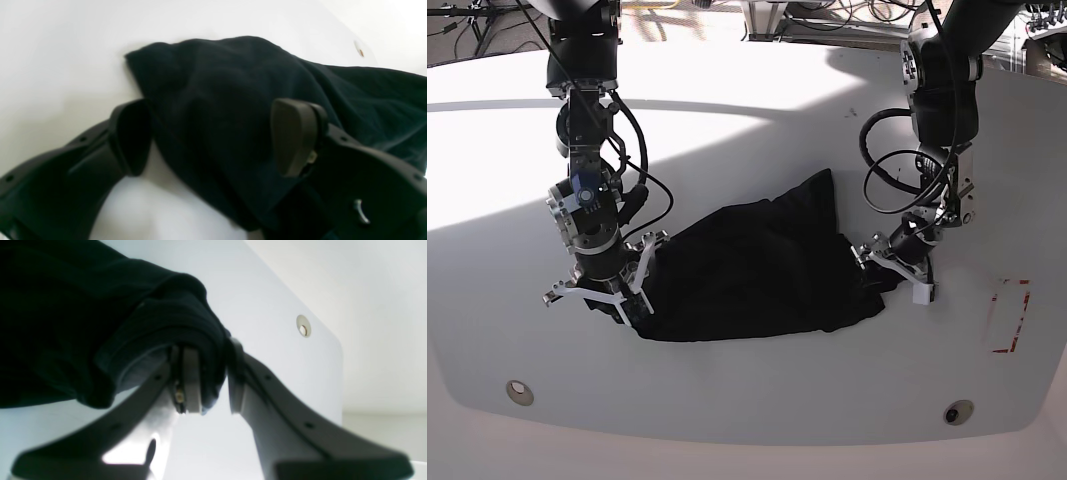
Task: Fold the T-shirt properly
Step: 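Grasp the shirt edge nearest the left gripper with the left gripper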
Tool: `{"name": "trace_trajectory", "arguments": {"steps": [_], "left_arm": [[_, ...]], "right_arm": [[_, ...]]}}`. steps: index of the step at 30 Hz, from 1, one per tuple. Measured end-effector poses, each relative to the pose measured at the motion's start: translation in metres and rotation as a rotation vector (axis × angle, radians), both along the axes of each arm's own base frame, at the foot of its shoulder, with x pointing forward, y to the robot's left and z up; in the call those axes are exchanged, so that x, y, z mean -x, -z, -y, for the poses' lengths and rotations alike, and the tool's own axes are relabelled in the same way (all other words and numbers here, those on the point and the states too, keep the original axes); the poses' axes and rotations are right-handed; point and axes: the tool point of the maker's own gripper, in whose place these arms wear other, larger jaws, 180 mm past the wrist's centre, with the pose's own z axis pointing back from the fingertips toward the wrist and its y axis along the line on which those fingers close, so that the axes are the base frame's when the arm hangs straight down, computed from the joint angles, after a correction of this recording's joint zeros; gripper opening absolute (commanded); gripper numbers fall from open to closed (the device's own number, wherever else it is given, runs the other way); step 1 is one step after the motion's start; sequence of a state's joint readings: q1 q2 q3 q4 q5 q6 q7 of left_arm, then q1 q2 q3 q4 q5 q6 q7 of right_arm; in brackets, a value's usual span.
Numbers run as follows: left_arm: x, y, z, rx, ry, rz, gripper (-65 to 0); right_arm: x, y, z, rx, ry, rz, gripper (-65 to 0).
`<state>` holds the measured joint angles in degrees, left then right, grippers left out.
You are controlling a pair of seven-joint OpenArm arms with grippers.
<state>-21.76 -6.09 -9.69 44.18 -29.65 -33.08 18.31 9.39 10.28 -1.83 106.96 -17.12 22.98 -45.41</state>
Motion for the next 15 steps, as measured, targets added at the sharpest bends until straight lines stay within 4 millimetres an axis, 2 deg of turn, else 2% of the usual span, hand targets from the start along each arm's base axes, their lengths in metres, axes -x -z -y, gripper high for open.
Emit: {"name": "trace_trajectory", "arguments": {"steps": [3, 7, 11, 13, 15], "left_arm": [[0.001, -0.001, 0.01, 0.019, 0.021, -0.001, -16.1], [0.001, -0.001, 0.017, 0.047, 0.025, -0.004, -30.7], [0.005, 0.006, 0.016, 0.045, 0.023, -0.029, -52.2], [0.005, 0.007, 0.015, 0.039, 0.026, -0.037, -58.5], [0.005, 0.008, 0.014, 0.026, 0.03, -0.043, -61.1]], "right_arm": [[0.0, 0.0, 0.0, 0.0, 0.0, 0.0, -52.6], [0.0, 0.0, 0.0, 0.0, 0.0, 0.0, -52.6], [0.0, 0.0, 0.0, 0.0, 0.001, 0.0, -52.6], [0.0, 0.0, 0.0, -0.001, 0.001, -0.001, -52.0], [0.0, 0.0, 0.0, -0.001, 0.001, -0.001, -51.7]]}}
